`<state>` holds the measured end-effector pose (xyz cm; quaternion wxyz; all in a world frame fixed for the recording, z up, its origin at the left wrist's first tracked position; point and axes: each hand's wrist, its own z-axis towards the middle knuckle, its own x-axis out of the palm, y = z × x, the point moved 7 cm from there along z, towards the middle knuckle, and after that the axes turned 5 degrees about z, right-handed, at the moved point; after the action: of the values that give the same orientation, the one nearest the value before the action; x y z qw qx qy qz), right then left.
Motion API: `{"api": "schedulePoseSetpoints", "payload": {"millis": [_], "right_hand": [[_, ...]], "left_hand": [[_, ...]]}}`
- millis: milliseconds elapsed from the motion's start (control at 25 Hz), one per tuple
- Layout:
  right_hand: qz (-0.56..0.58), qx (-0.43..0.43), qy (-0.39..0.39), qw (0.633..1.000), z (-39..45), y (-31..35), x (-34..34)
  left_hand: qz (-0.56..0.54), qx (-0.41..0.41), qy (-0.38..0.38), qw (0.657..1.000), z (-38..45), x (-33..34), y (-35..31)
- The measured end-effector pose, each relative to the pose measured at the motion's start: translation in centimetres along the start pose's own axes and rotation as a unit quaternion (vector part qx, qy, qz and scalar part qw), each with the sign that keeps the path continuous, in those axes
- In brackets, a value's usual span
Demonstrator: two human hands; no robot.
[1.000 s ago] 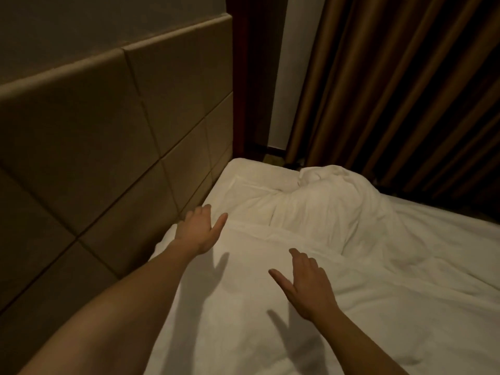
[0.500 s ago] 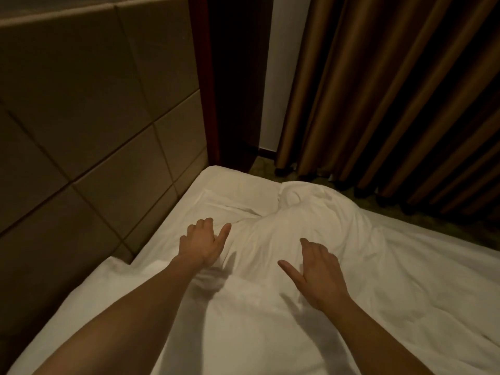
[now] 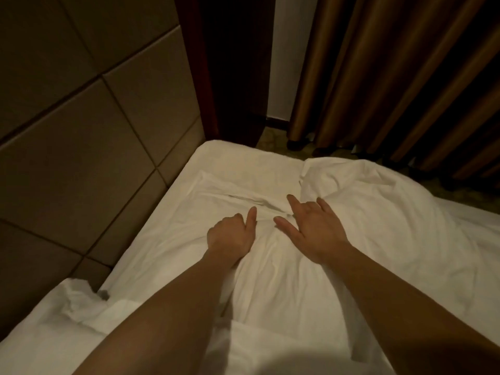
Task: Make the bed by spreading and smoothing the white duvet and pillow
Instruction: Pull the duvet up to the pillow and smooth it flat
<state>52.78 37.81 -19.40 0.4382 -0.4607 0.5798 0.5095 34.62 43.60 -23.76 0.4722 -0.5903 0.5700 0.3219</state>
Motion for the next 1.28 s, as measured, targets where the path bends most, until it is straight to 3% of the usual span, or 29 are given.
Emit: {"api": "schedulePoseSetpoints", "payload": {"millis": [240,360,480,640,760,840,880,920,960,1000,1040,1080,1120,1160,1200,1280], "right_hand": [[-0.052,0.042,-0.015,0.998,-1.8,-0.3,2.8],[-0.059,0.043,0.009,0.997,-4.1,0.2,2.7],[-0.021,0.056,-0.035,0.998,-5.3,0.8,-3.1],[0.061,0.061,-0.141,0.986,-3.1,3.7,-17.4],[0.189,0.016,-0.354,0.916,-5.4,6.3,-26.7],[0.245,-0.011,-0.462,0.853,-9.4,7.8,-28.4],[0.261,-0.004,-0.472,0.842,-11.1,8.7,-27.0],[0.259,0.011,-0.433,0.864,-12.2,9.7,-24.1],[0.234,0.04,-0.326,0.915,-13.2,11.2,-19.4],[0.21,0.064,-0.173,0.96,-14.7,12.9,-13.6],[0.205,0.091,-0.05,0.973,-16.7,13.6,-8.3],[0.21,0.114,-0.01,0.971,-18.2,13.4,-4.6],[0.206,0.127,0.006,0.97,-19.5,12.9,-2.1],[0.196,0.122,0.018,0.973,-20.7,12.7,-1.2],[0.184,0.108,0.013,0.977,-20.9,12.6,-1.4],[0.173,0.071,-0.101,0.977,-19.0,11.6,-4.3]], "left_hand": [[0.037,0.024,0.061,0.997,-1.0,1.9,0.0],[0.015,0.037,0.046,0.998,-2.6,1.0,-0.3],[-0.005,0.055,-0.033,0.998,-4.8,-5.2,-1.1],[-0.032,0.044,-0.197,0.979,-7.2,-23.3,-1.0],[-0.064,0.089,-0.342,0.933,-10.4,-35.8,-2.0],[-0.102,0.125,-0.412,0.897,-13.3,-38.4,-1.5],[-0.095,0.12,-0.419,0.895,-14.2,-37.4,-0.4],[-0.065,0.109,-0.391,0.912,-14.9,-34.7,1.1],[-0.016,0.097,-0.305,0.947,-15.3,-30.2,3.3],[0.022,0.087,-0.167,0.982,-16.0,-24.6,5.8],[0.018,0.06,-0.005,0.998,-17.2,-18.8,8.3],[0.004,0.027,0.101,0.995,-18.3,-15.0,9.9],[-0.001,0.011,0.133,0.991,-18.4,-13.1,10.6],[0.012,0.02,0.1,0.995,-18.0,-12.6,10.3],[0.035,0.041,0.026,0.998,-17.1,-13.4,9.1],[0.045,0.065,-0.094,0.992,-15.3,-16.0,5.5]]}}
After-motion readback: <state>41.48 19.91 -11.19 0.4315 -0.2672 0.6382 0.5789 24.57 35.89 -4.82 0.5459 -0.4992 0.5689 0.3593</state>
